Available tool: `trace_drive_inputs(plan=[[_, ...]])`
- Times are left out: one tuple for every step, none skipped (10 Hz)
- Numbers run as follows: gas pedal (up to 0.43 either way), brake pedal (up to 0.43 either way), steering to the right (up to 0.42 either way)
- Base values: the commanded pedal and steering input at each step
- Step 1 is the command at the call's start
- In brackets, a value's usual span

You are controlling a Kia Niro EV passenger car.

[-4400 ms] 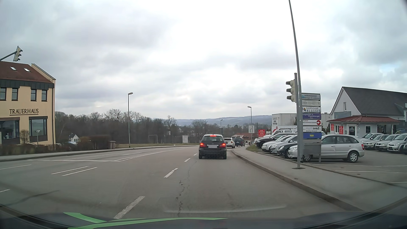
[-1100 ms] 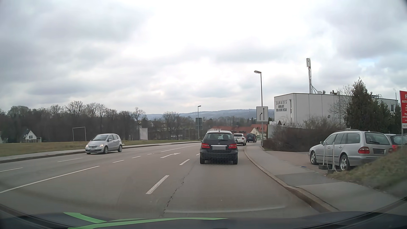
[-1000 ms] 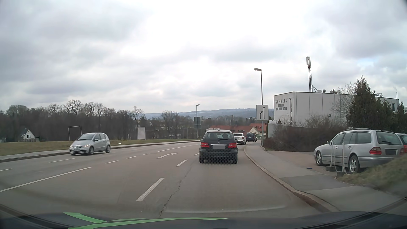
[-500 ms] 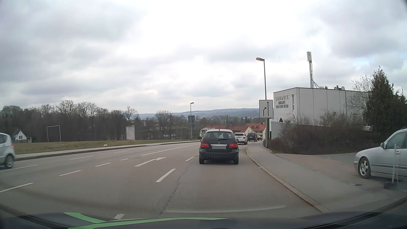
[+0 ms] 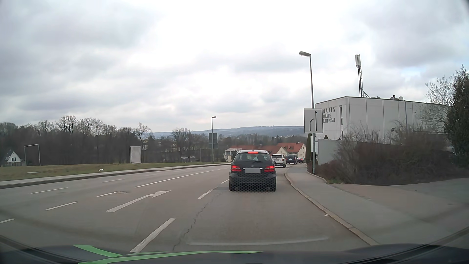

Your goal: Follow the waypoints while adhering to traffic rules and regulations

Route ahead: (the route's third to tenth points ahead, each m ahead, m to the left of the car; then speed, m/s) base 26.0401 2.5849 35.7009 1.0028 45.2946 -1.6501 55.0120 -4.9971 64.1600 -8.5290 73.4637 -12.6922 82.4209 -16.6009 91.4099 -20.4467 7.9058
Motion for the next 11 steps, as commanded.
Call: trace_drive_inputs(plan=[[0.0,0.0,0.028],[0.0,0.0,0.028],[0.0,0.0,0.028],[0.0,0.0,0.028],[0.0,0.0,0.029],[0.0,0.0,0.029],[0.0,0.0,0.029],[0.0,0.0,0.029],[0.0,0.0,0.029],[0.0,0.0,0.029],[0.0,0.0,0.029]])
